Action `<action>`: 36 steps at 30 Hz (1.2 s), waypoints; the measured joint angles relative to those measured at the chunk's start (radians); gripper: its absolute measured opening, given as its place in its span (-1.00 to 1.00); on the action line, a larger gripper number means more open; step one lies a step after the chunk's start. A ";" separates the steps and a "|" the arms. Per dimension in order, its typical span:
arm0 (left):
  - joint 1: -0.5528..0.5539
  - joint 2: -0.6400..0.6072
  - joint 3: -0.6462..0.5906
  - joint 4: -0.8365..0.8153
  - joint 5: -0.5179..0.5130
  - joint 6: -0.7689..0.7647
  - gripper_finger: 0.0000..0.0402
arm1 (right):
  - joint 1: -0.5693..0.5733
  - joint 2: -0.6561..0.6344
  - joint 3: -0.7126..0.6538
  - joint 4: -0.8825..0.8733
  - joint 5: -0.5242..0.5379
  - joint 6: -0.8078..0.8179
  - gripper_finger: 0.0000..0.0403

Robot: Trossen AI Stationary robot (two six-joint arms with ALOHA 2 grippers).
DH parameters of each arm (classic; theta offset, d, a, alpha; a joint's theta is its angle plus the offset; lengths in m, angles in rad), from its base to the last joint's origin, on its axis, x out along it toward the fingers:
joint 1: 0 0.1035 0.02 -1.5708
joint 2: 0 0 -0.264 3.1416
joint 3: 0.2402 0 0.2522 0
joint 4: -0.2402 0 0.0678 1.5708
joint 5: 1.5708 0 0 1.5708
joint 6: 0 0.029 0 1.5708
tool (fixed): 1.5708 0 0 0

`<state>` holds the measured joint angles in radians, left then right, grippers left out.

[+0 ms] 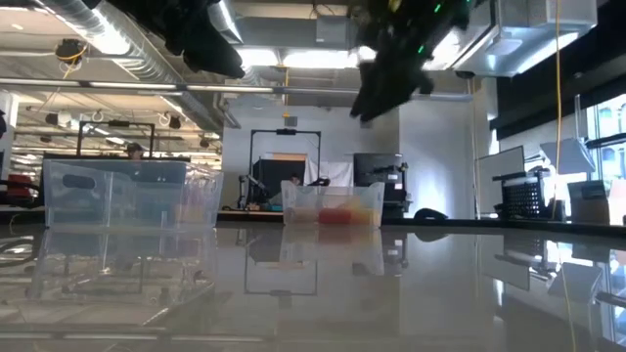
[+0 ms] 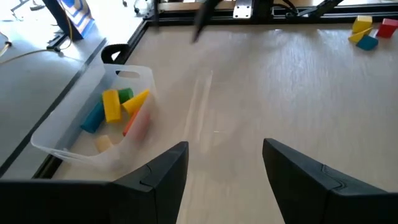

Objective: Sort blocks by size
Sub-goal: Put the yellow square game block into the bottom left transparent bin

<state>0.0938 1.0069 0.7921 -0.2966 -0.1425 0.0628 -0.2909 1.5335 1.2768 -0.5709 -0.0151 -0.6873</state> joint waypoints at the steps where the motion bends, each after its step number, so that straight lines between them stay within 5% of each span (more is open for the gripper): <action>1: -0.002 0.000 0.000 -0.004 0.000 -0.006 0.02 | 0.029 -0.013 -0.007 -0.005 0.002 0.007 0.13; 7: -0.057 0.000 0.000 -0.114 -0.001 -0.089 0.02 | 0.189 -0.042 -0.127 0.068 0.046 0.029 0.13; 15: -0.212 0.000 0.000 -0.388 0.002 -0.386 0.02 | 0.344 -0.041 -0.296 0.333 0.122 0.108 0.13; 28: -0.487 0.005 0.000 -0.766 0.088 -0.911 0.02 | 0.468 -0.029 -0.312 0.532 0.252 0.215 0.13; 36: -0.550 0.075 0.000 -0.848 0.080 -1.001 0.02 | 0.490 0.011 -0.312 0.655 0.311 0.220 0.13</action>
<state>-0.4562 1.0818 0.7921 -1.1444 -0.0628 -0.9386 0.1989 1.5448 0.9649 0.0845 0.2961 -0.4675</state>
